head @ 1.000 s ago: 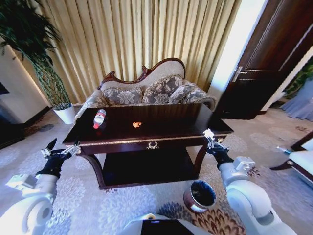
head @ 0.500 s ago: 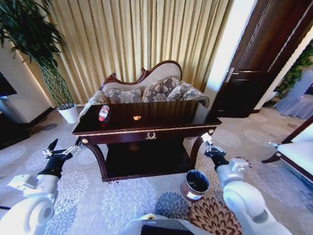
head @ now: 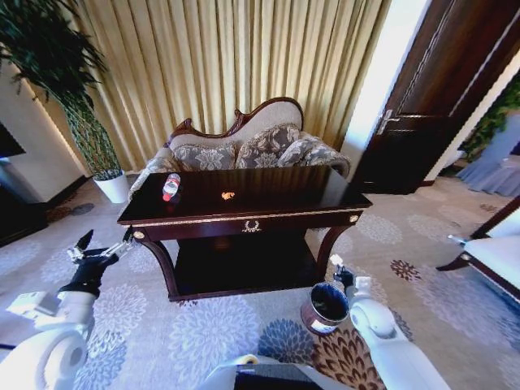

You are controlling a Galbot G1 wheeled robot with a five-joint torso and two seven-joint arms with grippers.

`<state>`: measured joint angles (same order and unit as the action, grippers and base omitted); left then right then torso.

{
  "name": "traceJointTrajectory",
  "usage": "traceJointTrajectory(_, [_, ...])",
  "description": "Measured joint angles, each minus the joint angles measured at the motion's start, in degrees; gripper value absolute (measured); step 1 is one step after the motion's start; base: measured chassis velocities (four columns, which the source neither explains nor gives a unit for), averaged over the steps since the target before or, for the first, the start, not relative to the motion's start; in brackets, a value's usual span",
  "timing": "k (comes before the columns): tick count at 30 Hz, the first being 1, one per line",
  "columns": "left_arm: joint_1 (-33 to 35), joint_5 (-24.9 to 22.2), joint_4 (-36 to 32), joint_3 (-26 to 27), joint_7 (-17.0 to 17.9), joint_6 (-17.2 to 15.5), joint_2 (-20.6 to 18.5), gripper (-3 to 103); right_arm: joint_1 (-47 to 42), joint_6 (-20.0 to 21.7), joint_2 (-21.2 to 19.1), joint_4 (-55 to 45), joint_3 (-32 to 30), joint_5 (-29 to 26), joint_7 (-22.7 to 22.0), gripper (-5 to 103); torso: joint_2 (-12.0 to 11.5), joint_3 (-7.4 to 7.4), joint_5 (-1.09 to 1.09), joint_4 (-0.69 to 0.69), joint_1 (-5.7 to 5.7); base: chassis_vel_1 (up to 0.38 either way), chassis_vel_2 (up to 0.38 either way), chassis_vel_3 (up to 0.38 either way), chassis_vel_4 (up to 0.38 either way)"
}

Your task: Move to the front of the table and place the trash on the table into the trash bin.

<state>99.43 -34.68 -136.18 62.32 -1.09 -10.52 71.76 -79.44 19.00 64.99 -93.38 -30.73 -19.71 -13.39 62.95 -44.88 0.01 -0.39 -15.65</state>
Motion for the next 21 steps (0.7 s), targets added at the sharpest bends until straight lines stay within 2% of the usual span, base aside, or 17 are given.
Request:
traceJointTrajectory(6, [0.2, 0.4, -0.4, -0.1, 0.1, 0.1, 0.1, 100, 2.5, -2.4, 1.2, 8.9, -0.4, 3.9, -0.2, -2, 0.0, 0.0, -0.01, -0.01, 0.0, 0.0, 0.0, 0.0, 0.0])
traceJointTrajectory(7, [0.3, 0.5, -0.4, -0.2, 0.1, 0.1, 0.1, 100, 2.4, -2.6, 1.3, 9.1, -0.4, 4.0, -0.2, 2, 0.0, 0.0, -0.01, -0.01, 0.0, 0.0, 0.0, 0.0, 0.0])
traceJointTrajectory(8, [0.3, 0.5, -0.4, -0.2, 0.1, 0.1, 0.1, 100, 2.4, -2.6, 1.3, 9.1, -0.4, 4.0, -0.2, 2, 0.0, 0.0, -0.01, -0.01, 0.0, 0.0, 0.0, 0.0, 0.0])
traceJointTrajectory(10, [0.5, 0.6, -0.4, -0.3, 0.1, 0.3, 0.3, 100, 2.2, -2.6, 1.3, 9.1, -0.6, 4.4, -0.3, 13, 0.0, 0.01, -0.01, -0.01, 0.0, 0.0, 0.0, 0.0, 0.0])
traceJointTrajectory(13, [0.8, 0.7, -0.3, -0.4, 0.0, 0.6, 0.3, 100, 2.2, -2.6, 1.4, 9.1, -0.6, 4.7, -0.7, 18, 0.0, 0.0, -0.01, -0.02, 0.0, 0.0, 0.0, 0.0, 0.0])
traceJointTrajectory(17, [1.4, 0.8, 0.3, -0.1, -0.4, 1.5, 0.2, 100, 2.2, -2.6, 1.5, 9.1, -0.6, 4.9, -1.7, 40, 0.0, 0.0, -0.01, 0.0, 0.0, 0.0, 0.0, 0.0, 0.0])
traceJointTrajectory(19, [1.4, 0.8, 0.4, -0.1, -0.4, 1.6, 0.2, 100, 2.2, -2.6, 1.4, 9.1, -0.6, 4.9, -1.8, 40, 0.0, 0.0, -0.01, -0.01, 0.0, 0.0, 0.0, 0.0, 0.0])
traceJointTrajectory(21, [1.4, 0.8, 0.6, -0.1, -0.4, 1.7, 0.2, 100, 2.3, -2.6, 1.3, 9.0, -0.6, 4.9, -2.1, 51, 0.0, 0.0, -0.01, -0.01, 0.0, 0.0, 0.0, 0.0, 0.0])
